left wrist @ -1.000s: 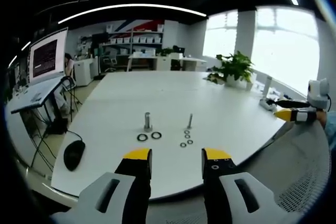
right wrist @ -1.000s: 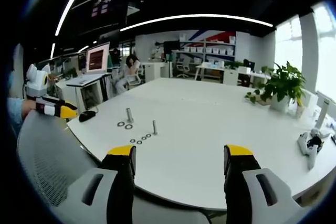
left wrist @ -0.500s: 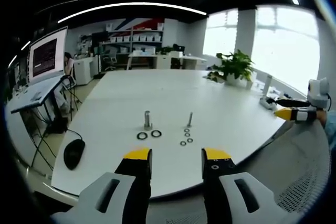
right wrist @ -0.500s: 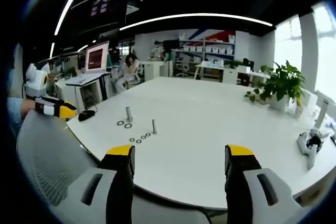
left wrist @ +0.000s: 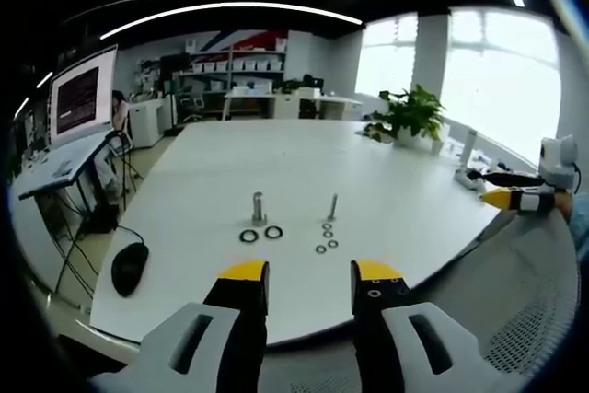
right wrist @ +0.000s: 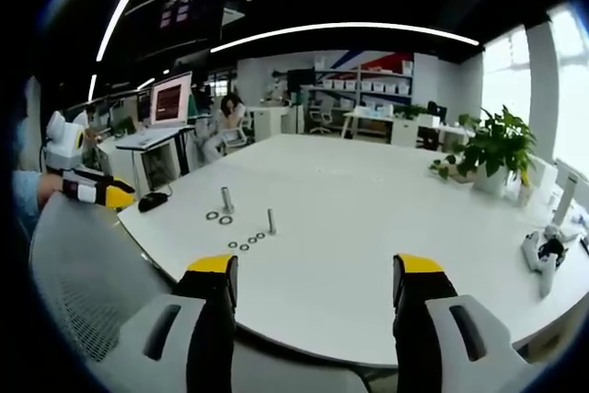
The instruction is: Place the washer onto the threaded stud by aligning its center hole with the stud, sliding it down to the base, and recovering from edge contact or off-axis alignment until the washer reaches the visible bottom stop.
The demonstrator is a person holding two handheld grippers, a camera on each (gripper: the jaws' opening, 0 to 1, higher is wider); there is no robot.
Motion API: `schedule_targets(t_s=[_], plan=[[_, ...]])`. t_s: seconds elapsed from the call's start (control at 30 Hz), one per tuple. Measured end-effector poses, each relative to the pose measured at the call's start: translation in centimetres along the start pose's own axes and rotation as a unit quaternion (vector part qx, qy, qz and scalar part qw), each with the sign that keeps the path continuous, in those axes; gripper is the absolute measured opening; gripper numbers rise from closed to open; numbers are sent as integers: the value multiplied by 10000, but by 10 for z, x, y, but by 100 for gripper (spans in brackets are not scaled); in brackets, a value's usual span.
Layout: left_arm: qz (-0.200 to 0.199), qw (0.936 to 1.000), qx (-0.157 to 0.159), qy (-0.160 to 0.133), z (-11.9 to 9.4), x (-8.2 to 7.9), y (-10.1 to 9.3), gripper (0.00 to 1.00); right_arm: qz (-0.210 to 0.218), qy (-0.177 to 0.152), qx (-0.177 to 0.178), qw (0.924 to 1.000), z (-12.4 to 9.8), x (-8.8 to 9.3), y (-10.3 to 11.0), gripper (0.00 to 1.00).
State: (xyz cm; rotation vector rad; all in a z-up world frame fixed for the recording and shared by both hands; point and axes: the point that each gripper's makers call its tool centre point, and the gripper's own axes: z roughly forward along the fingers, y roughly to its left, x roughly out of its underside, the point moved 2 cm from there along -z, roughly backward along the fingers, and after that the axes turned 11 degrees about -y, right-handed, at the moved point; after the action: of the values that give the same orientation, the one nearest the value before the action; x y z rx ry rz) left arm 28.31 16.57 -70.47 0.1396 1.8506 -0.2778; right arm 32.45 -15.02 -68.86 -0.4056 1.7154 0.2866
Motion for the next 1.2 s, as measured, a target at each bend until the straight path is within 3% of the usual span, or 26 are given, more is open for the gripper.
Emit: schedule_targets(t_s=[1.2], plan=[[-1, 10000, 25, -4, 1, 0, 0, 31, -9, 19, -1, 10000, 0, 0, 1, 69]])
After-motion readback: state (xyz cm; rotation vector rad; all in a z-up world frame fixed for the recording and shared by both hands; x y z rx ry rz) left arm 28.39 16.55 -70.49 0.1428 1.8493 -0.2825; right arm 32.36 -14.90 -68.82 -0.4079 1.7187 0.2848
